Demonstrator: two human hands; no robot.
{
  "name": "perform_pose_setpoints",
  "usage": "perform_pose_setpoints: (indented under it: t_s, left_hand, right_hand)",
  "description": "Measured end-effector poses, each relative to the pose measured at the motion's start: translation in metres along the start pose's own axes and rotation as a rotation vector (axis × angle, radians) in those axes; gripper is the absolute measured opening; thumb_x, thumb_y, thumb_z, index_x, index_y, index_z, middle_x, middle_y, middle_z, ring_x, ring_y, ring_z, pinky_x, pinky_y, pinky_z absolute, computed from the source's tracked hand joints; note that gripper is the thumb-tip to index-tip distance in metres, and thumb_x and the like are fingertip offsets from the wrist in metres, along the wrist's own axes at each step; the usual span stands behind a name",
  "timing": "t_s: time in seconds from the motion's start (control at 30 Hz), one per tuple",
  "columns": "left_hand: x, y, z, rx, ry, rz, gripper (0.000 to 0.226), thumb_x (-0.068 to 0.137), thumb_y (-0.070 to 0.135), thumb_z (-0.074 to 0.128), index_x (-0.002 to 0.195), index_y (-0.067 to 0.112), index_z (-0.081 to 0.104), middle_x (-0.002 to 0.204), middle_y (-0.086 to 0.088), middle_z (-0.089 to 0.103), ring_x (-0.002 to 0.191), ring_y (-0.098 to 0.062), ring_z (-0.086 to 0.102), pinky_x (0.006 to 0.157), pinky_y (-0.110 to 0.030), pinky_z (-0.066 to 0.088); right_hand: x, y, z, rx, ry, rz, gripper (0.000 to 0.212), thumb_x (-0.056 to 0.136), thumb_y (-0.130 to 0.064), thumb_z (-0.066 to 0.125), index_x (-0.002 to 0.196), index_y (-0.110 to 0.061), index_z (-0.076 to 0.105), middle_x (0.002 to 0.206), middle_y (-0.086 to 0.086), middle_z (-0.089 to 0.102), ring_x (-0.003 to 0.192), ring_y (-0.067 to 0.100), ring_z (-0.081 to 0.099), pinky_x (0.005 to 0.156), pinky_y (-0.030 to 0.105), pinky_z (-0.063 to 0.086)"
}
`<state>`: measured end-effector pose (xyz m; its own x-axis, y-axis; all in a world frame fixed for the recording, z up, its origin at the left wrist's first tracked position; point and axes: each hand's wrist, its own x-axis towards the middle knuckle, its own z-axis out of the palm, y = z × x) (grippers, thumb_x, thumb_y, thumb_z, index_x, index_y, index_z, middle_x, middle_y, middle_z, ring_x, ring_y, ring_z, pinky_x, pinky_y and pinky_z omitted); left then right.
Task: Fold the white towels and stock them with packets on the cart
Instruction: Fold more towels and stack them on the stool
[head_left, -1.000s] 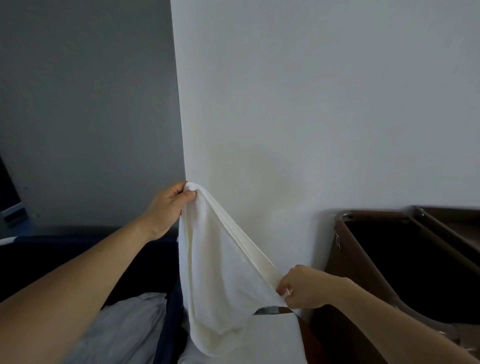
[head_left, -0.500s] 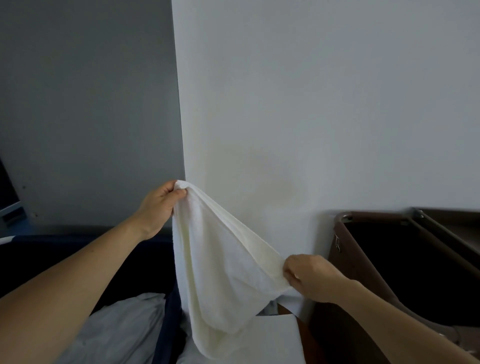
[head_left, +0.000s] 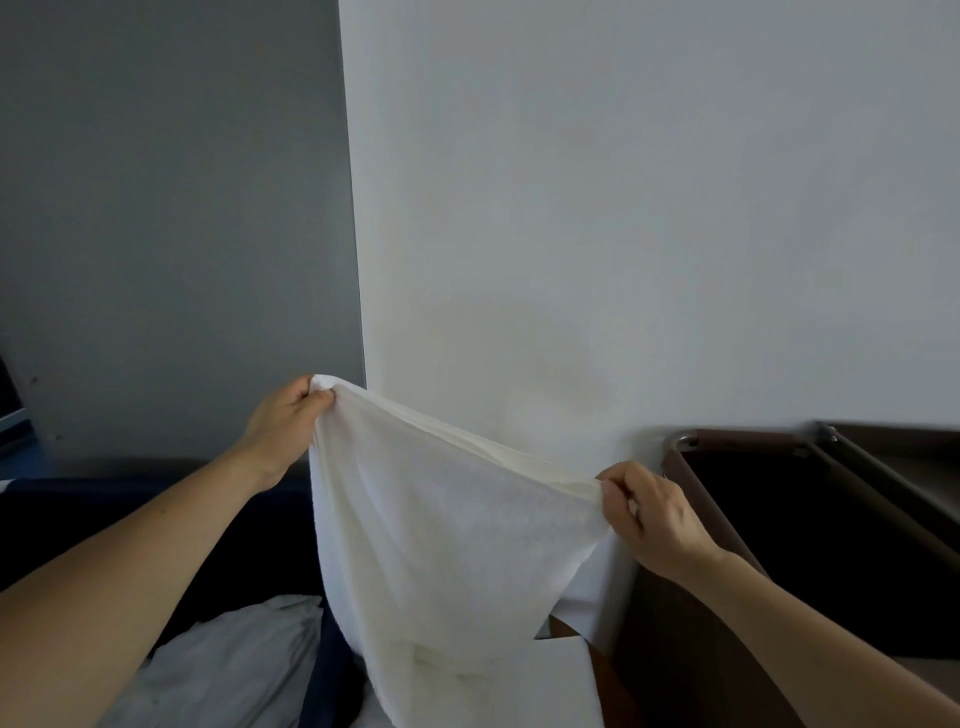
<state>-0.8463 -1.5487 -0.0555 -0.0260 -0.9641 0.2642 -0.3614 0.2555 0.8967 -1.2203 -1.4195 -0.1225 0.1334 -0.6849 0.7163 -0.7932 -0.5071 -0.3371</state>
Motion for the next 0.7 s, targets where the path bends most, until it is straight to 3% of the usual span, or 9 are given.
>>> perform_pose_setpoints:
  t_s: [0.1,0.2,0.27,0.37,0.47,0.53,0.6,0.67,0.7]
  left_hand:
    - [0.003,-0.002,0.001,-0.038,0.002,-0.022,0.023,0.101,0.023,0.048,0.100,0.007,0.064,0.097,-0.008,0.061,0.088,-0.023,0.053,0.075,-0.036,0.040]
    - [0.004,0.001,0.006,-0.077,-0.007,-0.030,0.024,0.101,0.021,0.047,0.105,0.003,0.063,0.100,-0.008,0.060,0.091,-0.022,0.053,0.075,-0.032,0.041]
    - [0.004,0.004,0.011,-0.105,-0.017,-0.031,0.026,0.101,0.018,0.047,0.108,-0.001,0.062,0.099,-0.009,0.058,0.088,-0.020,0.052,0.071,-0.028,0.040]
    - [0.003,0.008,0.016,-0.155,-0.022,-0.024,0.023,0.101,0.015,0.048,0.108,-0.001,0.064,0.098,-0.007,0.059,0.081,-0.015,0.054,0.068,-0.023,0.042]
    - [0.004,0.008,0.017,-0.163,-0.037,-0.019,0.024,0.101,0.016,0.048,0.109,0.001,0.065,0.100,-0.006,0.061,0.081,-0.012,0.056,0.068,-0.019,0.044]
    - [0.007,0.009,0.015,-0.172,-0.049,-0.011,0.025,0.102,0.018,0.048,0.111,0.001,0.064,0.103,-0.007,0.062,0.087,-0.016,0.057,0.072,-0.023,0.045]
    - [0.009,0.013,0.015,-0.175,-0.045,0.001,0.024,0.102,0.019,0.049,0.110,0.003,0.065,0.105,-0.008,0.063,0.093,-0.019,0.058,0.075,-0.025,0.045]
    - [0.014,0.023,0.015,-0.168,-0.042,0.036,0.022,0.102,0.020,0.049,0.109,0.006,0.065,0.103,-0.005,0.065,0.090,-0.017,0.059,0.075,-0.022,0.045]
    - [0.016,0.030,0.015,-0.158,-0.047,0.061,0.021,0.102,0.020,0.049,0.108,0.007,0.065,0.100,-0.004,0.064,0.086,-0.014,0.059,0.072,-0.020,0.046]
  right_hand:
    - [0.000,0.000,-0.004,0.109,-0.065,0.069,0.026,0.093,-0.042,0.041,0.075,-0.025,0.050,0.061,-0.014,0.054,0.056,0.007,0.053,0.047,0.017,0.038]
    - [0.005,0.001,-0.008,-0.072,-0.361,0.051,0.030,0.087,-0.061,0.053,0.071,-0.037,0.043,0.063,-0.019,0.046,0.055,0.003,0.046,0.051,0.013,0.035]
    - [0.007,0.004,-0.007,-0.212,-0.514,0.075,0.036,0.085,-0.057,0.062,0.068,-0.040,0.037,0.065,-0.019,0.043,0.056,0.001,0.043,0.053,0.012,0.033]
    - [0.005,0.012,-0.004,-0.178,-0.433,0.099,0.044,0.088,-0.044,0.069,0.060,-0.039,0.034,0.056,-0.016,0.041,0.048,0.004,0.040,0.050,0.012,0.030]
    - [0.002,0.019,-0.007,-0.039,-0.344,0.280,0.043,0.085,-0.035,0.074,0.056,-0.031,0.043,0.049,-0.012,0.044,0.045,0.007,0.041,0.049,0.015,0.032]
    - [0.009,0.017,-0.011,0.007,-0.285,0.409,0.033,0.082,-0.035,0.077,0.064,-0.022,0.053,0.052,-0.009,0.048,0.045,0.005,0.041,0.048,0.017,0.035]
    - [0.020,0.015,-0.019,0.030,-0.231,0.491,0.025,0.081,-0.033,0.078,0.086,-0.022,0.056,0.058,-0.006,0.052,0.049,0.004,0.044,0.050,0.015,0.038]
    - [0.035,0.016,-0.029,0.058,-0.247,0.536,0.047,0.084,-0.033,0.076,0.120,-0.032,0.046,0.065,-0.005,0.056,0.055,0.004,0.050,0.056,0.015,0.040]
    - [0.044,0.014,-0.034,0.016,-0.299,0.547,0.051,0.086,-0.034,0.074,0.127,-0.034,0.044,0.070,-0.004,0.058,0.061,0.005,0.053,0.060,0.017,0.041]
